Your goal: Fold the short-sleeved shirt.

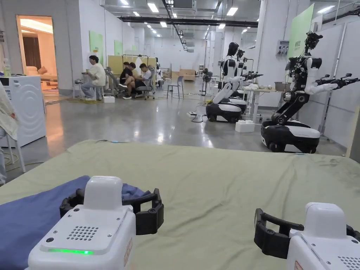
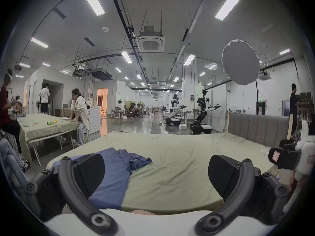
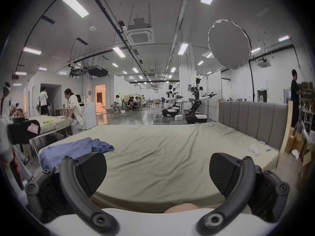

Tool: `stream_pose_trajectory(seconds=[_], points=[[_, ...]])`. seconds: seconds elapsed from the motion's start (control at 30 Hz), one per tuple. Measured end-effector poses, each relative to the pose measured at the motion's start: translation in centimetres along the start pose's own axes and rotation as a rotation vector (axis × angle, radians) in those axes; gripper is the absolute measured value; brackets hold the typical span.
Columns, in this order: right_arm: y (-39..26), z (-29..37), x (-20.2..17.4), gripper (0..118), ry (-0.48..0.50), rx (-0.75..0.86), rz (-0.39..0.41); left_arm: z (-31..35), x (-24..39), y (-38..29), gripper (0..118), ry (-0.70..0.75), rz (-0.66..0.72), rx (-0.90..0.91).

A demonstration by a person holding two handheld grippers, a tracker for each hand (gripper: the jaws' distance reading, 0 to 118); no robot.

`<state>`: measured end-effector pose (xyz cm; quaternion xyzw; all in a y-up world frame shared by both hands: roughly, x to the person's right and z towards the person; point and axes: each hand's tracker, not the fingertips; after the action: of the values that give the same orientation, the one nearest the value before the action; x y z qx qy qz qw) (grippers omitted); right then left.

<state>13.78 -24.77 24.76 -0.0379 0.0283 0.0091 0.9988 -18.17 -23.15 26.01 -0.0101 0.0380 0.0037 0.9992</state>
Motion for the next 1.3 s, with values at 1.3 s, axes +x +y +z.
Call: stream_pose_trajectory(seconds=[1.3], points=[[-0.1, -0.3, 0.5, 118, 0.064, 0.017, 0.007, 0.3, -2.5, -1.2, 118, -0.094, 0.129, 0.021]])
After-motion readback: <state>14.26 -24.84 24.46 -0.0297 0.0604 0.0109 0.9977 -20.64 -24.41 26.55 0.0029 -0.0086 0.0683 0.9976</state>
